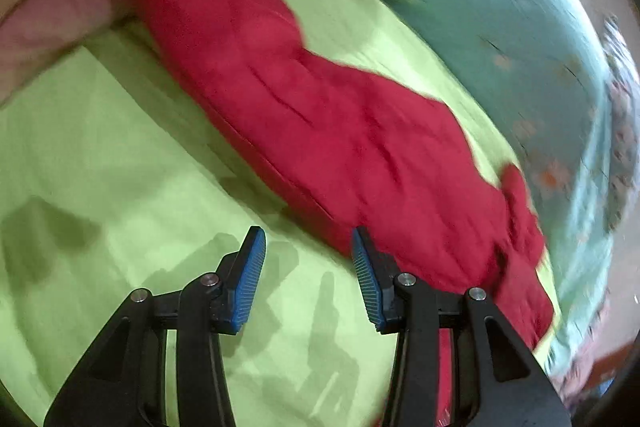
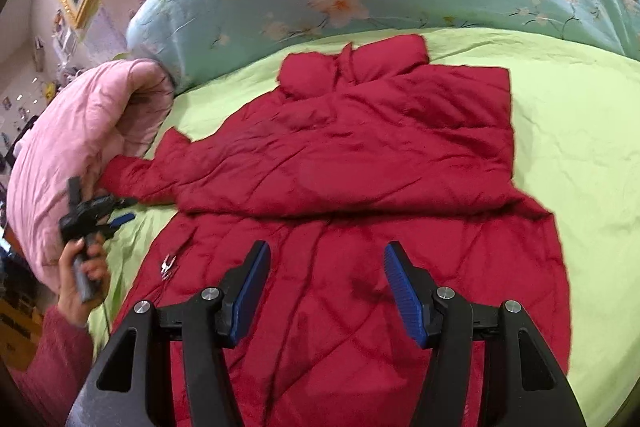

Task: Fold large clothes
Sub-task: 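Grasp the other jacket sleeve with the left tool and lift it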

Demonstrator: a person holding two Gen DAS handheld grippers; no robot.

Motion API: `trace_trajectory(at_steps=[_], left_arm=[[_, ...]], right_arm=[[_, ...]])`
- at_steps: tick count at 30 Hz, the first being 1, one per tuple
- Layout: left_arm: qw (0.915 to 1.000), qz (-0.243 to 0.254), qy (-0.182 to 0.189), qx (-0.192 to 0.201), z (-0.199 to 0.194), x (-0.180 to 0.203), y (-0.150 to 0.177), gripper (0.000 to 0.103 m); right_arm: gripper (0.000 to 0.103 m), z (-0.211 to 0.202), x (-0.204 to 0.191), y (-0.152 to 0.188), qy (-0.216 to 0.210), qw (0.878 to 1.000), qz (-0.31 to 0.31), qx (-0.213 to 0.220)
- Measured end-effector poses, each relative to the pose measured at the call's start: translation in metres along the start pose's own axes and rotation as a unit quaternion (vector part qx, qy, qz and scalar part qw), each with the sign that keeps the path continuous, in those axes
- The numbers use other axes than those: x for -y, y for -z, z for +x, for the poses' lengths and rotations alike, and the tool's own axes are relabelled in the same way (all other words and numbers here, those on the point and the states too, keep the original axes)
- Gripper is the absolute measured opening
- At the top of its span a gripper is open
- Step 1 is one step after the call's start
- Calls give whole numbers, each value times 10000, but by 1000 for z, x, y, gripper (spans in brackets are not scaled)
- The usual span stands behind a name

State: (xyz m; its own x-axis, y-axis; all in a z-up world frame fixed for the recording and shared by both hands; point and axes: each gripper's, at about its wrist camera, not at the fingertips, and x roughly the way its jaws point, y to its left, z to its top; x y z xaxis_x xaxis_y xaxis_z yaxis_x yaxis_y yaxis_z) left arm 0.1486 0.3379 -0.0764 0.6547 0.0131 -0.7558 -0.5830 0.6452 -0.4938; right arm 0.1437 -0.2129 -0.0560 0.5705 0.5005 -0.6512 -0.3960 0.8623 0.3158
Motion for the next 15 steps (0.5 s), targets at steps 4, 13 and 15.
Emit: trace_trajectory(at_steps=[4, 13, 15], left_arm=[[9984, -531, 80, 188, 8, -20, -26, 43], [9970, -673, 234, 298, 23, -24, -61, 27], [9978, -507, 260, 342, 20, -19, -59, 9]], right_arm=[[61, -1, -1, 3, -19, 10000, 1, -56], [61, 6, 8, 11, 10, 9997, 112, -233], [61, 6, 8, 12, -23, 9996, 132, -255]])
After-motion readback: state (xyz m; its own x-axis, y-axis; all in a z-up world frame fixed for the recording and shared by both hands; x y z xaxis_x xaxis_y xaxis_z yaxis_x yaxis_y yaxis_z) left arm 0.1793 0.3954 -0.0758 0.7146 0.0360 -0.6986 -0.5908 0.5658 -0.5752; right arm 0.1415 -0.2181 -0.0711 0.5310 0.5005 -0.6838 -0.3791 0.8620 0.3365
